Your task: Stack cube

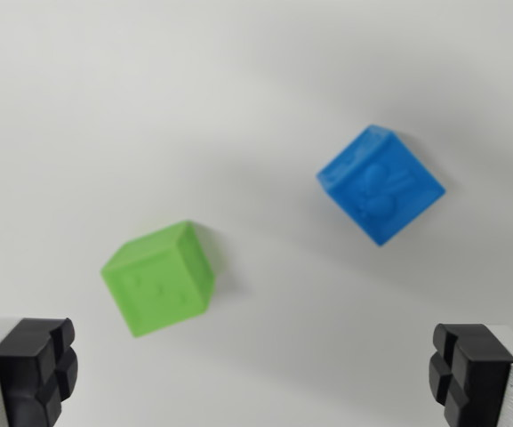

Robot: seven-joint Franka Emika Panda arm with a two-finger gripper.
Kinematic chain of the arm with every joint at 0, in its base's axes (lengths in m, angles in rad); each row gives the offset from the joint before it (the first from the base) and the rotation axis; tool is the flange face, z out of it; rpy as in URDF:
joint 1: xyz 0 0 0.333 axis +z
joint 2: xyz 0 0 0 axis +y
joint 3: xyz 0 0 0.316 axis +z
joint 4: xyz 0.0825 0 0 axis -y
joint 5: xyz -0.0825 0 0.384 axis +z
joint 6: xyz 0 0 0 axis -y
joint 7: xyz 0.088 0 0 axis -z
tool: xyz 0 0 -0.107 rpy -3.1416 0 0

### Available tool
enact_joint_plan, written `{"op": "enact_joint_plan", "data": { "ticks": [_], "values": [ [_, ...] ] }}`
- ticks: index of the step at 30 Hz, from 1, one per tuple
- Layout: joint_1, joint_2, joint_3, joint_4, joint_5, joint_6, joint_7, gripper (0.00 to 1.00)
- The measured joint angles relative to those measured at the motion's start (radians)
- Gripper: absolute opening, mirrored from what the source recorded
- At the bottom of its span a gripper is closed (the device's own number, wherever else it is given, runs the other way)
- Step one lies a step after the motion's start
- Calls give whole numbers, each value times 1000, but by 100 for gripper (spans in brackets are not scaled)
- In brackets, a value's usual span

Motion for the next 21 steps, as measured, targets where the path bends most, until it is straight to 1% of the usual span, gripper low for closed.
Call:
{"op": "enact_joint_plan", "data": {
  "ticks": [2,10,12,21],
  "values": [
    [3,-2,1,-16,0,13,-14,100],
    [19,-8,5,-105,0,89,-96,100],
    [22,-8,6,-120,0,104,-111,100],
    [40,-6,13,-211,0,193,-197,100]
  ]
}}
